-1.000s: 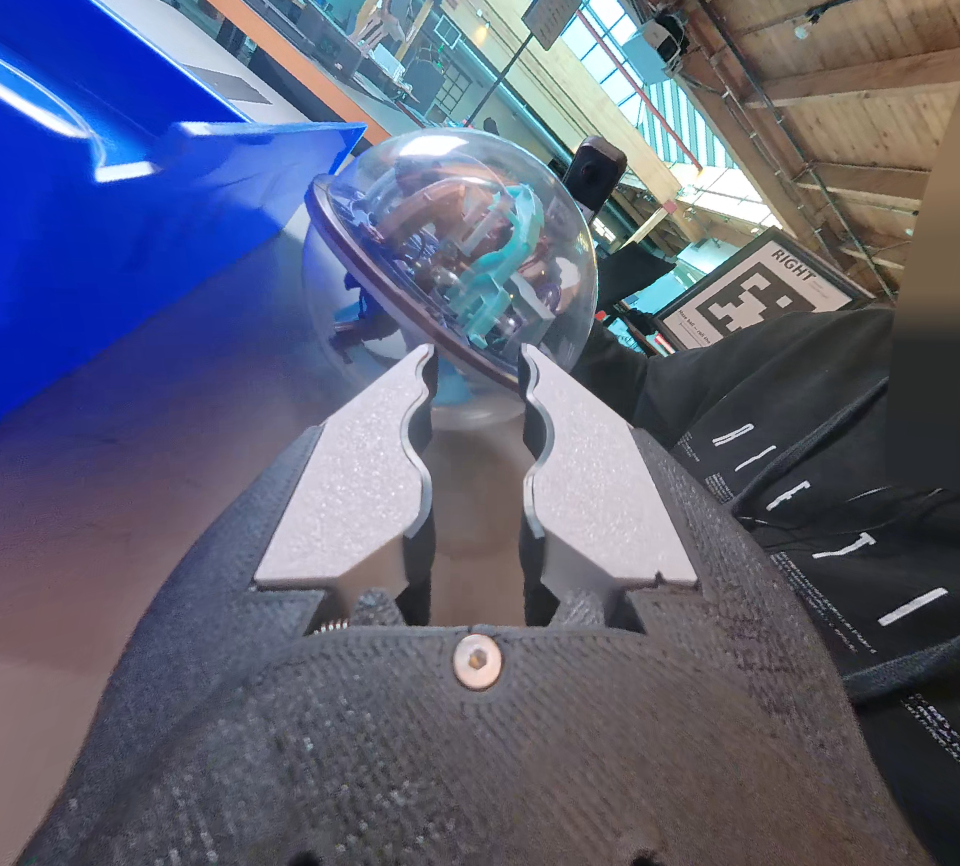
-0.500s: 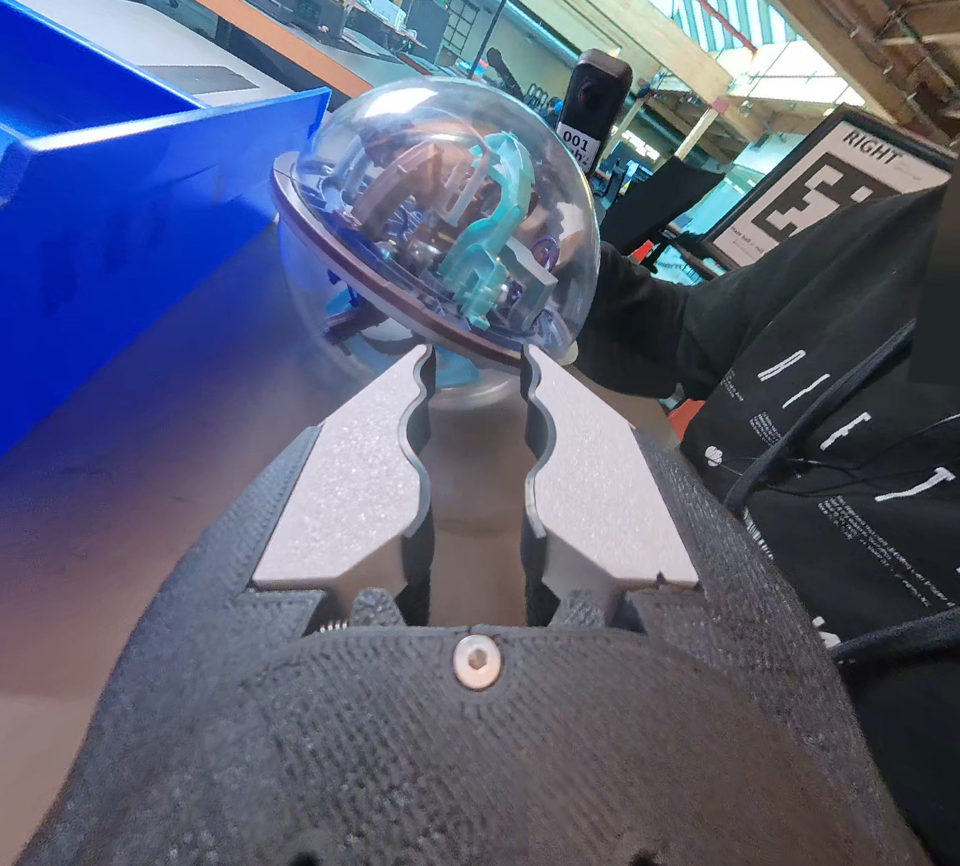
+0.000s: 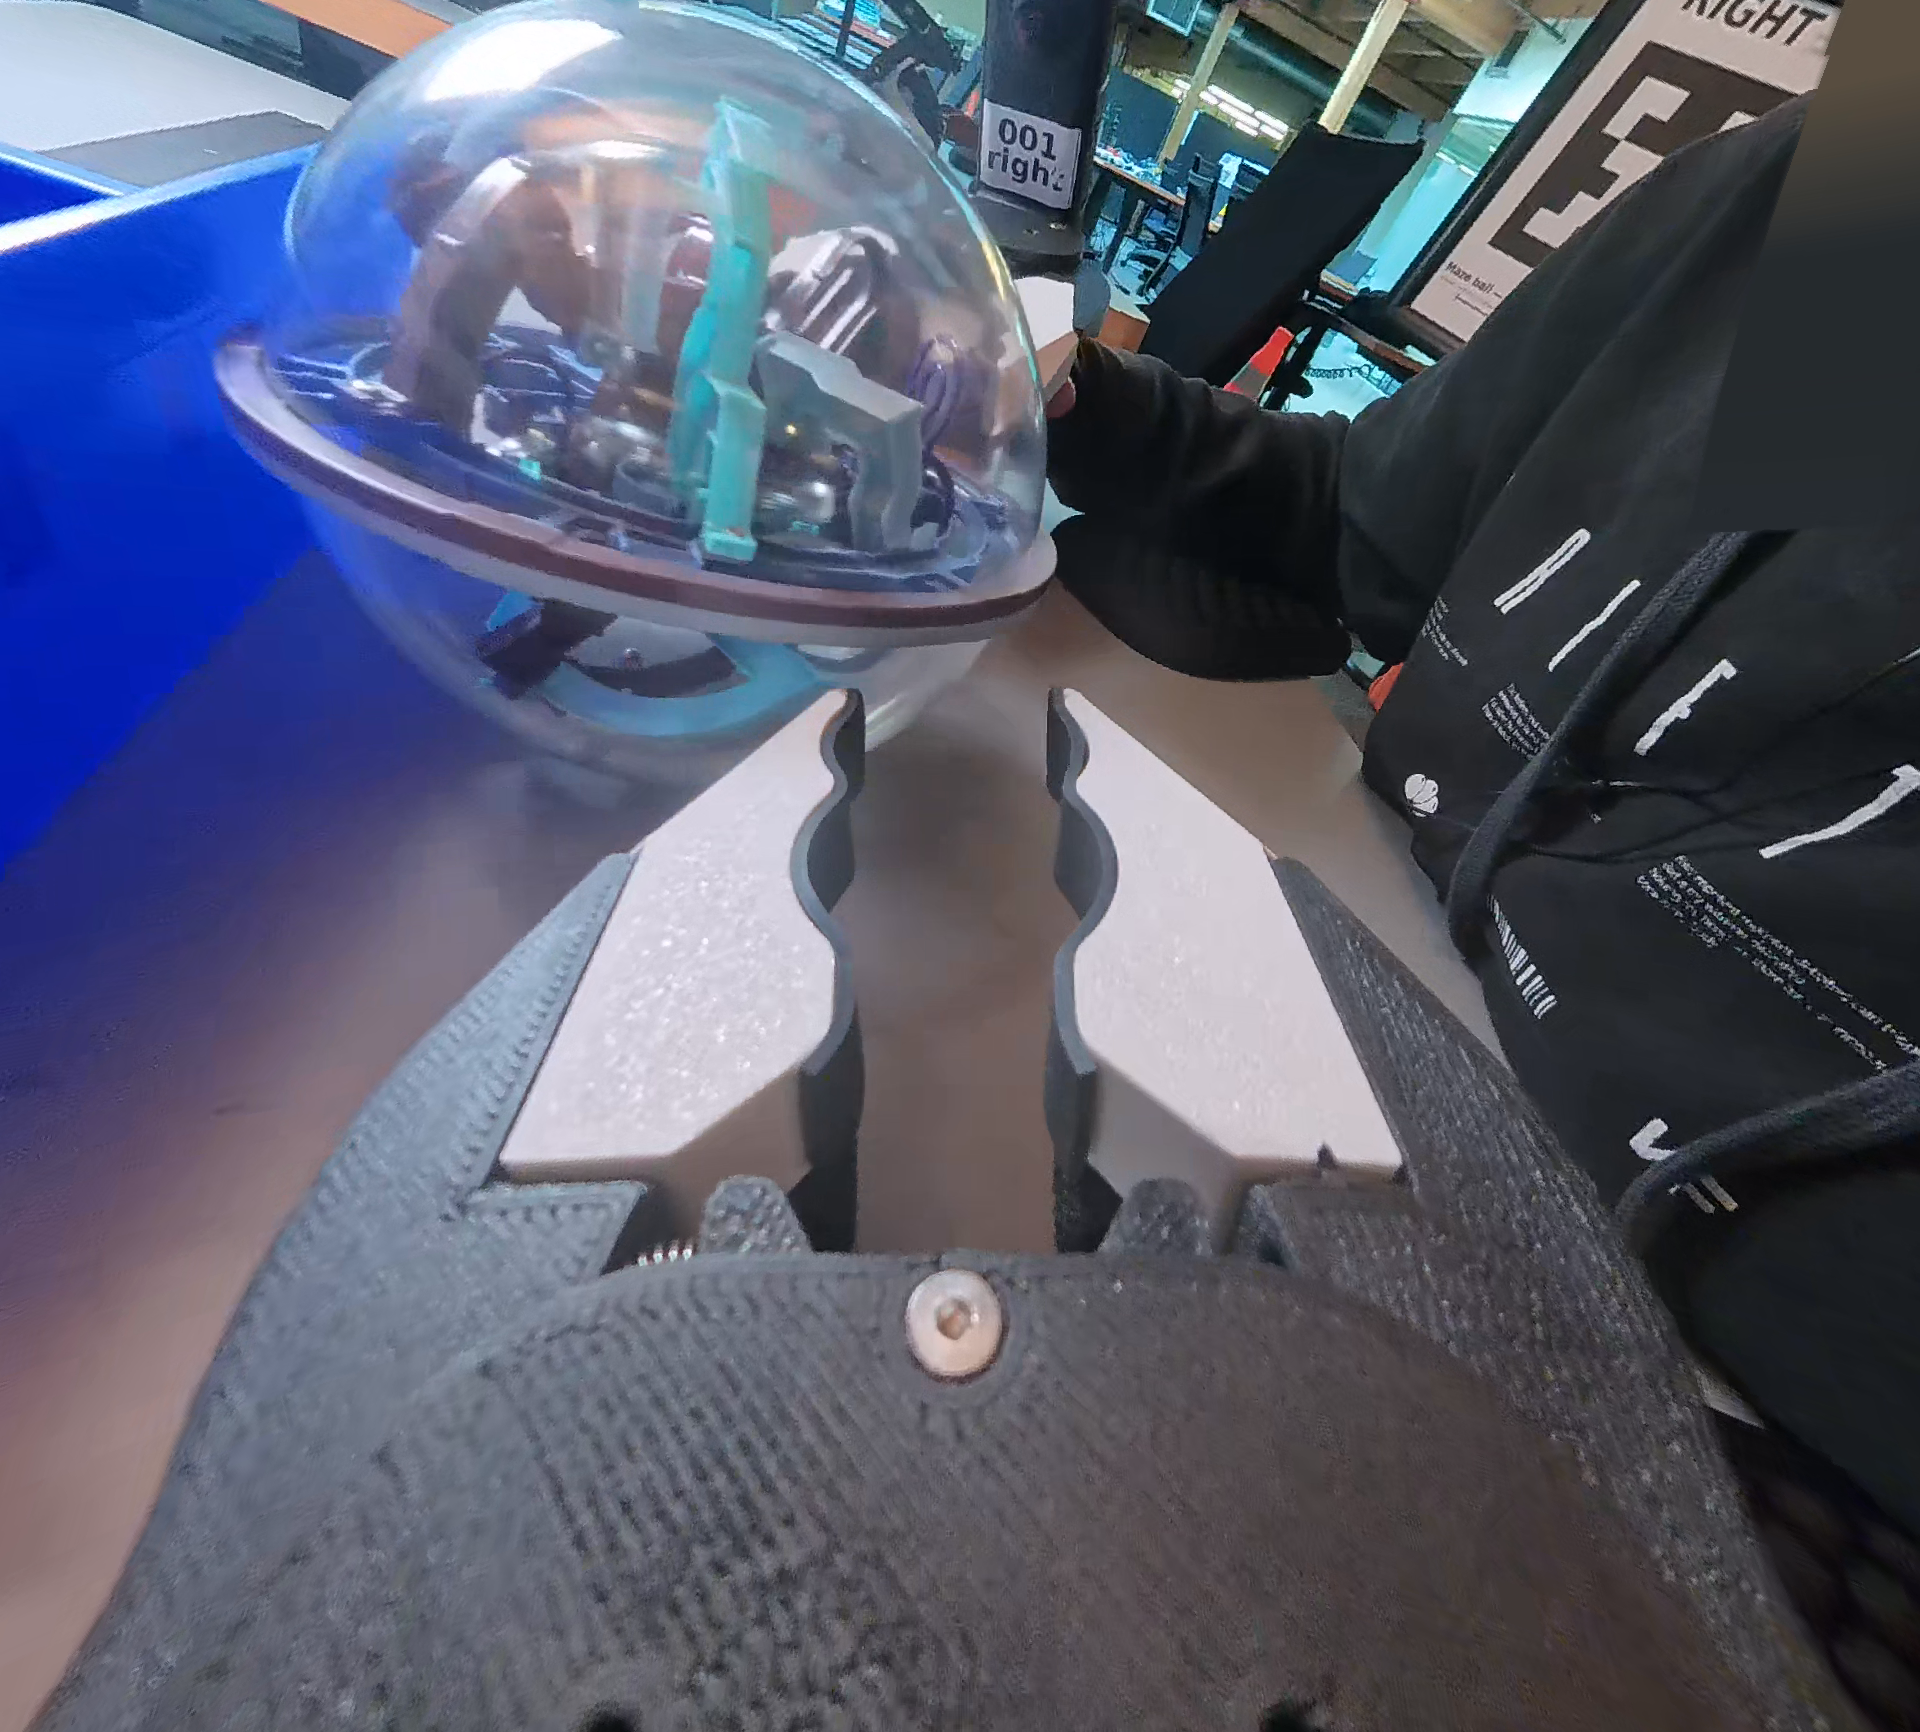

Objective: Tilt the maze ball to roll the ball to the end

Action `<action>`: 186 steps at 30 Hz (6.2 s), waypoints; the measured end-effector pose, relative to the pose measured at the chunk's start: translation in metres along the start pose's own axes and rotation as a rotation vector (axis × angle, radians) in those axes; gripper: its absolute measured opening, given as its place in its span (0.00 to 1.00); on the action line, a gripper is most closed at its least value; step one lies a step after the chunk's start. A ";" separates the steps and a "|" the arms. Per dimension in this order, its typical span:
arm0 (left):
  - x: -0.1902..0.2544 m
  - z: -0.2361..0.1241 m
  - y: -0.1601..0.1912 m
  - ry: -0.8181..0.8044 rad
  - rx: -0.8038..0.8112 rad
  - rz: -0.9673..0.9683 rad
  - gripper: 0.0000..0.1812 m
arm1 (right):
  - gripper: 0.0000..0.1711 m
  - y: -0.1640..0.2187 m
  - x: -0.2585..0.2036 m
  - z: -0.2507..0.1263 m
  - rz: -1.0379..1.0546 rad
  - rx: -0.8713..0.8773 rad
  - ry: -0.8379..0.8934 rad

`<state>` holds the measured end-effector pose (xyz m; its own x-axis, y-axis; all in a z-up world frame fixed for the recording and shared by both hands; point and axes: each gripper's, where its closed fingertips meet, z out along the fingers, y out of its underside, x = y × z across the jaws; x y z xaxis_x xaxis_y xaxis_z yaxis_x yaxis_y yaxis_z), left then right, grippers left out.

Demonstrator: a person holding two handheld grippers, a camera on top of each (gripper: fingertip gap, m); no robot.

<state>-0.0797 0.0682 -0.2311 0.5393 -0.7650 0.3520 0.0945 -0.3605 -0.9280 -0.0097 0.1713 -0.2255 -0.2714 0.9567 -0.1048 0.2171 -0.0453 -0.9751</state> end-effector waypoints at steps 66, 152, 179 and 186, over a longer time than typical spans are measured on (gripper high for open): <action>-0.043 -0.014 -0.033 -0.294 0.067 0.273 0.56 | 0.48 0.003 -0.020 0.010 -0.239 -0.091 0.042; 0.009 -0.005 -0.055 0.146 -0.011 0.366 0.59 | 0.65 -0.021 -0.053 0.019 -0.190 0.015 -0.148; -0.004 -0.043 -0.039 -0.303 0.058 0.156 0.63 | 0.42 -0.018 -0.064 -0.003 -0.136 -0.015 -0.195; -0.011 -0.058 -0.017 -0.151 0.186 -0.343 0.41 | 0.37 0.003 -0.017 0.009 0.306 -0.050 -0.210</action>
<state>-0.1351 0.0517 -0.2125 0.5653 -0.5255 0.6358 0.4320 -0.4681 -0.7709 -0.0130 0.1526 -0.2284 -0.3723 0.8212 -0.4326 0.3621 -0.3006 -0.8823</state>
